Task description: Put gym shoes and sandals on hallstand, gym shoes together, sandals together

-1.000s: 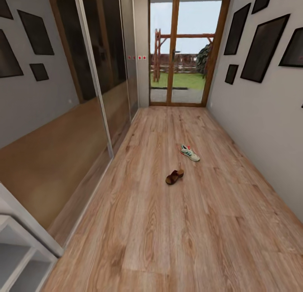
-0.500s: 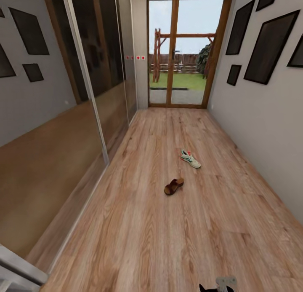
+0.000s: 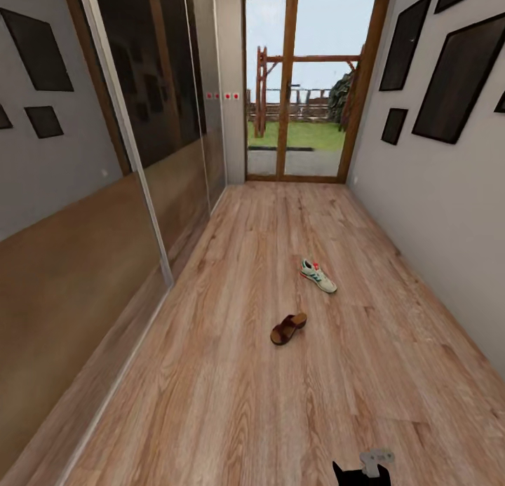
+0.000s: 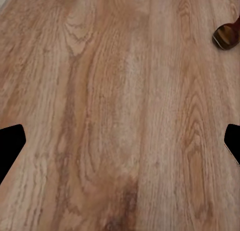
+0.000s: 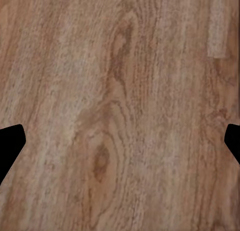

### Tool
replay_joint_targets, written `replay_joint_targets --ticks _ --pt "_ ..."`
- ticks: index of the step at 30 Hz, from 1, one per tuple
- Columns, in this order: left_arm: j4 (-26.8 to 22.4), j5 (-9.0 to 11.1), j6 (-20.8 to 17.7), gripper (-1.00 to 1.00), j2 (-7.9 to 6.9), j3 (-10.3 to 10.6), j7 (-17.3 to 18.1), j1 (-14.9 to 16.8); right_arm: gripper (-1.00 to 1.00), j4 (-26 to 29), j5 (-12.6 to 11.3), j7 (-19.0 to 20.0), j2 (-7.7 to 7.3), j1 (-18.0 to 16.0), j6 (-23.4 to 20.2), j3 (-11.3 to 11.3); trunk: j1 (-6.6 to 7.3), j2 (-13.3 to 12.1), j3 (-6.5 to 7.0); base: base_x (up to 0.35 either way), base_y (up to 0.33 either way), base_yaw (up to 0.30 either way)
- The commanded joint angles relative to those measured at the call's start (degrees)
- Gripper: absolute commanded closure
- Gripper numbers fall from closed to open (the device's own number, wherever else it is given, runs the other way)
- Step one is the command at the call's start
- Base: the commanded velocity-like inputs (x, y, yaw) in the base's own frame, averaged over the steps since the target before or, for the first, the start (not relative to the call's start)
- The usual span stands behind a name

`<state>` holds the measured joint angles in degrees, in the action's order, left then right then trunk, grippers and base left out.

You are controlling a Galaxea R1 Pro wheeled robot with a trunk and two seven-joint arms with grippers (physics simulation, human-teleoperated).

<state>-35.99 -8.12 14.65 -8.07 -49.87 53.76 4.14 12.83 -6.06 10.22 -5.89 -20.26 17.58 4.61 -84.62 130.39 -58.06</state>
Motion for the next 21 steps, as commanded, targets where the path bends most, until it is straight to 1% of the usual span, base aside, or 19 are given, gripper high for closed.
replay_joint_targets --ticks 1,21 --pt "-0.04 -0.6 0.3 -1.0 0.05 -0.4 0.29 0.08 -1.0 -0.05 -0.61 0.12 -0.05 -0.04 0.19 0.47 -0.02 0.02 -0.05 0.313 -0.113 0.0" --pt "-0.04 -0.67 0.3 -1.0 0.08 -0.4 0.3 0.08 -1.0 0.05 -0.69 0.16 -0.07 -0.04 0.2 0.27 -0.02 0.02 -0.05 0.286 -0.154 0.0"
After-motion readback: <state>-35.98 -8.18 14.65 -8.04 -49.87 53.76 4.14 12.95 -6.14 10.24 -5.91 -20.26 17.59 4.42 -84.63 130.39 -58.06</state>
